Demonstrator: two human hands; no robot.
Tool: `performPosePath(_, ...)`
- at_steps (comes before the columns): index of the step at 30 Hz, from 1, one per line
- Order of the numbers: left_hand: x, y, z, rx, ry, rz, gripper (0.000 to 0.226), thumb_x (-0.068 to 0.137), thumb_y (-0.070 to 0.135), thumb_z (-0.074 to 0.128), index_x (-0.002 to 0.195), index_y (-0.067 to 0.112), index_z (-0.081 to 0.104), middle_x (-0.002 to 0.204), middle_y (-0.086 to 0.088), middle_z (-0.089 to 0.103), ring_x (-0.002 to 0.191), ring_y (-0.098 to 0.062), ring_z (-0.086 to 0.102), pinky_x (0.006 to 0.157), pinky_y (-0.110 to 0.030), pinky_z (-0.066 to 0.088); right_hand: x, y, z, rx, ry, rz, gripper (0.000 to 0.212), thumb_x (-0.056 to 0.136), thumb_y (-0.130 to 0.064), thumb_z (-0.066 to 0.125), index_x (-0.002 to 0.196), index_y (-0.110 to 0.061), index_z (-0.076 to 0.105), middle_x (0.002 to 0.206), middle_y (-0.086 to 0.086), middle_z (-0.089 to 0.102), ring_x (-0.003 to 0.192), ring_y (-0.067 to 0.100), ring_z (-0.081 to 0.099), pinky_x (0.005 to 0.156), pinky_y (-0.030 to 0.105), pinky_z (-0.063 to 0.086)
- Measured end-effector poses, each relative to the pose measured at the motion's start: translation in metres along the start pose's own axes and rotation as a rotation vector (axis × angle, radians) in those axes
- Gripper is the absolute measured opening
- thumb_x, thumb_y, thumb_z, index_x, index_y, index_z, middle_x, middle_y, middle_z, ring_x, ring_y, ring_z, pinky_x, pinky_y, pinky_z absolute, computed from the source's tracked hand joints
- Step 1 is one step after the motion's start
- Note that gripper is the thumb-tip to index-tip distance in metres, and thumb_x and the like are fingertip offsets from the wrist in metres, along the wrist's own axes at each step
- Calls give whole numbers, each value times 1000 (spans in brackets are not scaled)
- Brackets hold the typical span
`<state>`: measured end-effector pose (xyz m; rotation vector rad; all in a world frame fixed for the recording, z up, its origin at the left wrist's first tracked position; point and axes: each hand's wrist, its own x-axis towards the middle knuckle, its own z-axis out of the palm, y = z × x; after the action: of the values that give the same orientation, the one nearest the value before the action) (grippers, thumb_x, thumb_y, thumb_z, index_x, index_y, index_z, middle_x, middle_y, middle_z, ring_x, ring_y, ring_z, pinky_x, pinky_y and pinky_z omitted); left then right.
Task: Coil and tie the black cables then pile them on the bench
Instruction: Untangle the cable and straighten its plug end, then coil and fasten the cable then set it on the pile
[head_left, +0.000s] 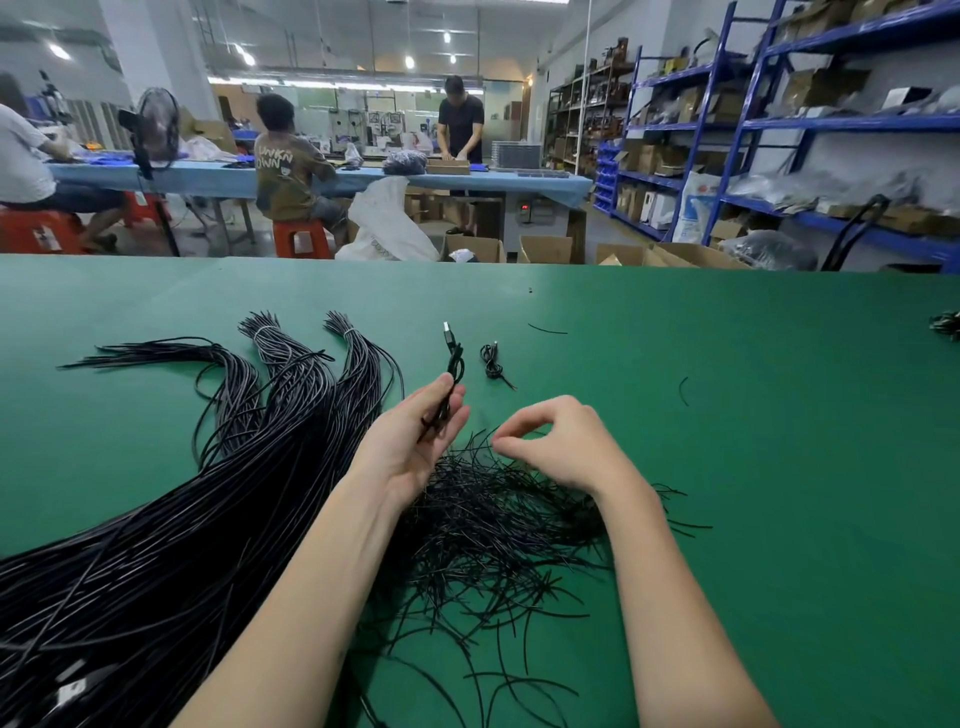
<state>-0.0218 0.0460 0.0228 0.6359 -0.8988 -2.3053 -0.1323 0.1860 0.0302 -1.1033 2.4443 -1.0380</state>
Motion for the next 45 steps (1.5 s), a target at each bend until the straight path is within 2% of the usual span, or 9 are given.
performPosePath(6,1,0,-3,9,-18,3,6,88,6,72,86,1,70,77,-9,76,65,-10,72,58,-20,58,-5,9,-20,127,-21,7,5,87,-32,77,83,-31,79,80,-14,77,61,-2,65,56,14,46)
performPosePath(12,1,-9,-1,144,-97,111,13,86,7,73,94,-2,72,82,-10,75,66,-11,70,66,-22,59,-8,-7,-31,719,265,-32,2,90,-20,77,90,-22,78,81,-9,78,56,1,62,49,15,48)
performPosePath(16,0,-16,4,277,-107,219,12,87,7,73,93,-4,72,78,-12,74,66,-14,70,68,-24,59,-4,-27,-4,545,196,-69,5,86,-15,76,83,-20,78,68,-10,74,48,3,57,45,18,44)
performPosePath(25,-4,-17,6,441,-111,424,4,88,4,73,85,2,76,80,-9,77,66,-16,71,68,-24,59,0,-28,-1,272,263,-101,3,75,-32,80,73,-33,78,65,-17,72,51,-6,59,61,23,54)
performPosePath(28,-5,-15,7,454,-121,484,8,89,1,71,84,5,76,78,-7,77,69,-16,72,68,-23,59,-2,-31,1,354,210,-100,9,82,-31,82,77,-25,79,62,-11,72,46,-1,55,49,19,51)
performPosePath(33,-6,-12,7,472,-182,508,8,90,3,70,88,7,76,74,-8,76,67,-15,70,70,-23,58,-4,-29,-1,890,-22,135,6,87,-14,78,82,-10,77,61,-7,64,46,1,44,39,11,34)
performPosePath(38,-8,-9,6,528,-266,523,8,90,2,70,91,7,76,77,-7,76,70,-14,70,71,-22,58,-3,-25,-3,1123,-190,276,28,88,-13,74,60,-15,77,60,-7,56,42,1,42,33,8,30)
performPosePath(42,-10,-7,9,453,-304,493,7,85,9,74,90,8,78,78,-8,76,71,-15,70,73,-23,58,-4,-24,2,1275,-215,268,8,70,-18,80,66,-12,76,62,-6,56,43,1,44,34,8,31)
performPosePath(45,-13,-7,10,376,-306,449,11,76,19,78,84,14,82,78,-8,75,72,-14,70,75,-24,58,-2,-19,5,1269,-145,227,15,72,-18,81,80,-11,71,63,-6,57,45,1,47,36,8,33)
